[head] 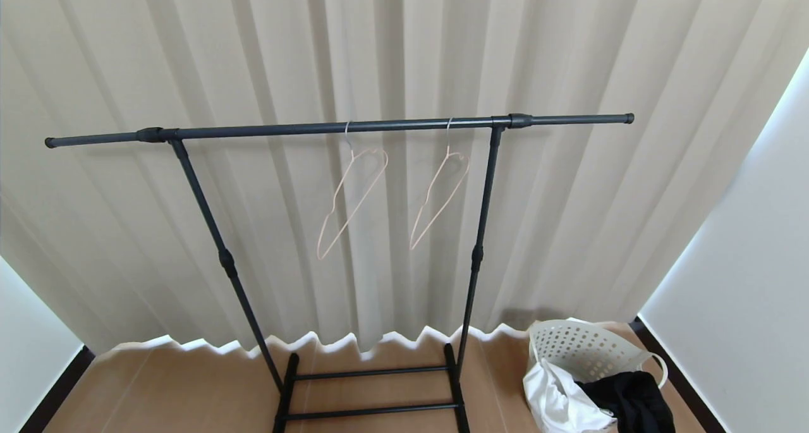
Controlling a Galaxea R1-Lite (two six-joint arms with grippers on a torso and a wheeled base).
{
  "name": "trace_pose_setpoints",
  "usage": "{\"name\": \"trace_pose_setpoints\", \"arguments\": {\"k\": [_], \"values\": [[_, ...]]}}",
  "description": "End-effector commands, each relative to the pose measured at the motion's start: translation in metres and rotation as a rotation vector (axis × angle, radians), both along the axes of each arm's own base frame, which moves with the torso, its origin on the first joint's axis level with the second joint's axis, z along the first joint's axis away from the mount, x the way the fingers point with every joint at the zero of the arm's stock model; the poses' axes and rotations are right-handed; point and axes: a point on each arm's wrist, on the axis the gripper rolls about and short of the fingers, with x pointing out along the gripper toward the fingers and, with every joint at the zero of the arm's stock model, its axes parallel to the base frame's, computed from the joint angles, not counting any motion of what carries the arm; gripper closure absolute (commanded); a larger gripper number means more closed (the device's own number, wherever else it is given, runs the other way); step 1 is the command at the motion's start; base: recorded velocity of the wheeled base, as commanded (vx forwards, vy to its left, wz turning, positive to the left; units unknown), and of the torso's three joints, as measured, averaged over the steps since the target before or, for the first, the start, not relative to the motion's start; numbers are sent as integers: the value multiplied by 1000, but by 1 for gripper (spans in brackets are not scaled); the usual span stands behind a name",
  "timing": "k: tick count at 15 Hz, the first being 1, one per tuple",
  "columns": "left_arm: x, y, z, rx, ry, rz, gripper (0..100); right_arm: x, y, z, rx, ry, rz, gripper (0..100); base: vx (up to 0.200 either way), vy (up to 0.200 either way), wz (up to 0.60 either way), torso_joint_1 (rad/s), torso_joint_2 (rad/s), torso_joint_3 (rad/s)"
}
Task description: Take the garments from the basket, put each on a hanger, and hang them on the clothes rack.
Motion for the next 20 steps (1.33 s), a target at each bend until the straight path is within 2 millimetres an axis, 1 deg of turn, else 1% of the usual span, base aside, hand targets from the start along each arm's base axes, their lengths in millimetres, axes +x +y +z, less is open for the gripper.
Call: {"name": "trace_pose_setpoints", "arguments": {"k": [1,6,17,20], "values": [[0,0,0,0,2,-1,0,0,0,0,1,3,7,0,0,0,0,0,0,0],[0,0,0,0,2,1,0,0,0,0,26,2,22,0,0,0,0,0,0,0],[0,0,0,0,3,-2,0,0,0,0,24,1,22,0,0,0,0,0,0,0],[0,0,0,0,3,-1,0,0,1,0,24,-1,23,0,0,0,0,-111,230,133]]}}
